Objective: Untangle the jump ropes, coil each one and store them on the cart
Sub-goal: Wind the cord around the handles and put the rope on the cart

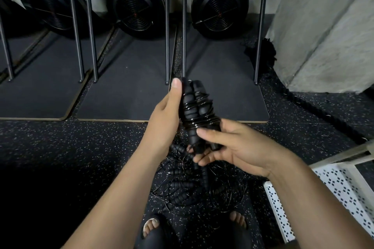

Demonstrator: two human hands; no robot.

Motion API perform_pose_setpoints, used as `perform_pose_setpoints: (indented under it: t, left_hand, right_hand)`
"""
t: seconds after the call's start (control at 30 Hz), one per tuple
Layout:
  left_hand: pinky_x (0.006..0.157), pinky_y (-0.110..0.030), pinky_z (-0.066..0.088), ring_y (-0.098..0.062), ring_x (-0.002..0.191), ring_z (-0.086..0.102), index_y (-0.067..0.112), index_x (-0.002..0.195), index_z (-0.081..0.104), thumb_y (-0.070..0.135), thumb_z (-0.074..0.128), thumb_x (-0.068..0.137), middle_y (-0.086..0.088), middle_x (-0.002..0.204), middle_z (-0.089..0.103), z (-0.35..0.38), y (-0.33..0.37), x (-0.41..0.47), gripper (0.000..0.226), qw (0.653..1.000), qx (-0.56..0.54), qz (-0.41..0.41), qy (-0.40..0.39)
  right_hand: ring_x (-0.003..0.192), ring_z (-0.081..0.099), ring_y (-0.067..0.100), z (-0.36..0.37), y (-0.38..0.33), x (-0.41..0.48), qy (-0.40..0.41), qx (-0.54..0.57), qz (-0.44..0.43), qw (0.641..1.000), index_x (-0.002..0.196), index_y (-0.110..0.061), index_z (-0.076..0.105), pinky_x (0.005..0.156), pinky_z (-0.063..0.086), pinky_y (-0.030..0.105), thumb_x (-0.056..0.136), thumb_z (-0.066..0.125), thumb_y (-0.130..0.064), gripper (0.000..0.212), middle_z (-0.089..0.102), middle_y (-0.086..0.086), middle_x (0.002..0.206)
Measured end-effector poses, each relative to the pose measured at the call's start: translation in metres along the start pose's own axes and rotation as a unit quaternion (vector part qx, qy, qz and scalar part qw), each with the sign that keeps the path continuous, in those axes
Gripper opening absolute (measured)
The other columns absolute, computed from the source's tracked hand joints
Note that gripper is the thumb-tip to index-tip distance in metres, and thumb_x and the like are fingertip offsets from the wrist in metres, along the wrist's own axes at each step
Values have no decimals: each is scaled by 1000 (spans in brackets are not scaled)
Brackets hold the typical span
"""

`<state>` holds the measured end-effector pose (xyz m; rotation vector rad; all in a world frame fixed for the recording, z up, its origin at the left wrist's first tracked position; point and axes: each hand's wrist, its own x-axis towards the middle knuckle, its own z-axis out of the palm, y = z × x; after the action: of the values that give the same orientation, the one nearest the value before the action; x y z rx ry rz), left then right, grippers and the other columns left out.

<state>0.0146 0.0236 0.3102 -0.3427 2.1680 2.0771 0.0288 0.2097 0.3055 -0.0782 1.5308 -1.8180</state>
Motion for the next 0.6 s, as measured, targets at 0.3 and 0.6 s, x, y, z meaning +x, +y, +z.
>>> perform_pose_setpoints:
  t: [0.3, 0.6]
  left_hand:
    - [81, -40, 64, -32, 90, 79, 6, 111, 78, 57, 69, 94, -17, 101, 81, -5, 3, 6, 55, 989, -105, -98, 22]
    - [87, -40, 61, -20, 84, 80, 14, 100, 80, 55, 70, 93, -2, 90, 83, 5, 2, 6, 42, 993, -51, -92, 57]
  right_hand:
    - [109, 73, 30, 5, -1, 0, -19, 25, 14, 999, 133, 2, 66, 95, 57, 40, 94, 76, -18, 45, 75, 19, 122]
    - [102, 75, 32, 1, 0, 7, 30, 82, 7, 996, 123, 5, 71, 89, 62, 41, 80, 83, -4, 45, 76, 23, 116]
